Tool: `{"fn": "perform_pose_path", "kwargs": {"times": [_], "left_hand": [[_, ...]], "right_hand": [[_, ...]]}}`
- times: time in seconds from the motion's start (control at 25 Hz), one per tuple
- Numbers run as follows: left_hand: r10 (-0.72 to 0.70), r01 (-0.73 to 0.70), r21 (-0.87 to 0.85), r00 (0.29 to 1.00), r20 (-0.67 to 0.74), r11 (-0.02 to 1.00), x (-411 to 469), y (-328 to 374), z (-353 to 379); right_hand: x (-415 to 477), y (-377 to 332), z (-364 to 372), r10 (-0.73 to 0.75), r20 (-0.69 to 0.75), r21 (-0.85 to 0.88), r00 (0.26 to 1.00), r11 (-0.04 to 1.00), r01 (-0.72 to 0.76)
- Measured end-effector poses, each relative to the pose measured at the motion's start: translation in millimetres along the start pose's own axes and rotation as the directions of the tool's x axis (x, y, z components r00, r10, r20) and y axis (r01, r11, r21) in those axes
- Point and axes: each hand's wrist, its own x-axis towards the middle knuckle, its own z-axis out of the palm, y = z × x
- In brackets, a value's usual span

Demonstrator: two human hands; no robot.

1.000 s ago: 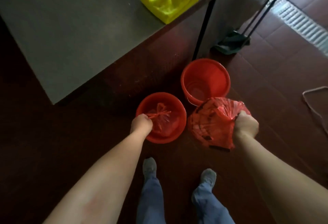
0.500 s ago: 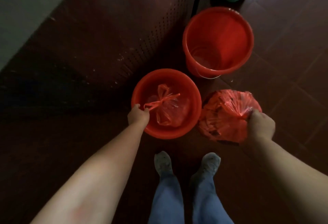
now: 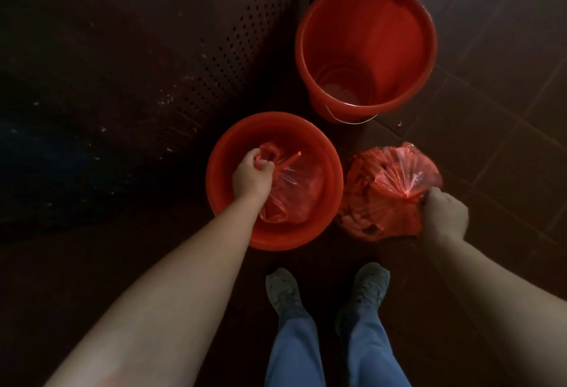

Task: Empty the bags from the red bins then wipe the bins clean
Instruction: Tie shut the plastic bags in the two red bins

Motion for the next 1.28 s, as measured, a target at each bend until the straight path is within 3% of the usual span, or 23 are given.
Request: {"fn": "perform_pose_path", "kwargs": {"times": [0.08, 0.16, 0.24, 0.36, 0.44, 0.6, 0.76, 0.88, 1.04, 1.12, 1.28], "left_hand": [[0.237, -0.259, 0.350, 0.966, 0.106, 0.900, -3, 2, 13], [0.358, -0.402, 0.626, 0.911, 0.203, 0.668, -1, -2, 26], [0.415, -0.434, 0.718, 0.883, 0.219, 0.544, 1, -2, 39], [0.470, -0.424, 0.754, 0.865, 0.174, 0.501, 10, 2, 60], [0.444, -0.394, 0.746, 0.884, 0.147, 0.537, 15, 6, 63], [0.313, -0.323, 0.620, 0.941, 0.129, 0.715, 12, 19, 61], [0.292, -0.360, 0.706, 0.930, 0.222, 0.610, 2, 19, 50], [0.350, -0.330, 0.783, 0.924, 0.153, 0.527, 10, 20, 58], [0.372, -0.307, 0.818, 0.920, 0.123, 0.487, 30, 21, 76], [0.333, -0.295, 0.745, 0.937, 0.104, 0.599, 30, 22, 79], [0.093, -0.135, 0.471, 0.990, 0.110, 0.872, 15, 30, 60]], "right_hand": [[4, 1, 0, -0.013, 0.009, -0.007, 1.000, 1.000, 0.013], [10, 6, 1, -0.028, 0.036, -0.019, 0.999, 0.999, 0.029], [14, 14, 2, -0.056, 0.041, -0.034, 0.998, 0.998, 0.057], [22, 28, 2, -0.084, 0.023, -0.034, 0.996, 0.996, 0.085], [25, 31, 2, -0.082, 0.033, -0.013, 0.996, 0.996, 0.083], [31, 26, -11, -0.063, 0.037, 0.012, 0.997, 0.998, 0.062], [23, 21, -23, -0.028, 0.031, 0.004, 0.999, 1.000, 0.028], [29, 23, -18, -0.074, 0.060, -0.022, 0.995, 0.997, 0.075], [48, 37, -6, -0.106, 0.050, -0.048, 0.993, 0.993, 0.109], [55, 39, -6, -0.120, 0.050, -0.041, 0.992, 0.992, 0.122], [49, 36, -27, -0.084, 0.042, -0.031, 0.996, 0.996, 0.085]]}}
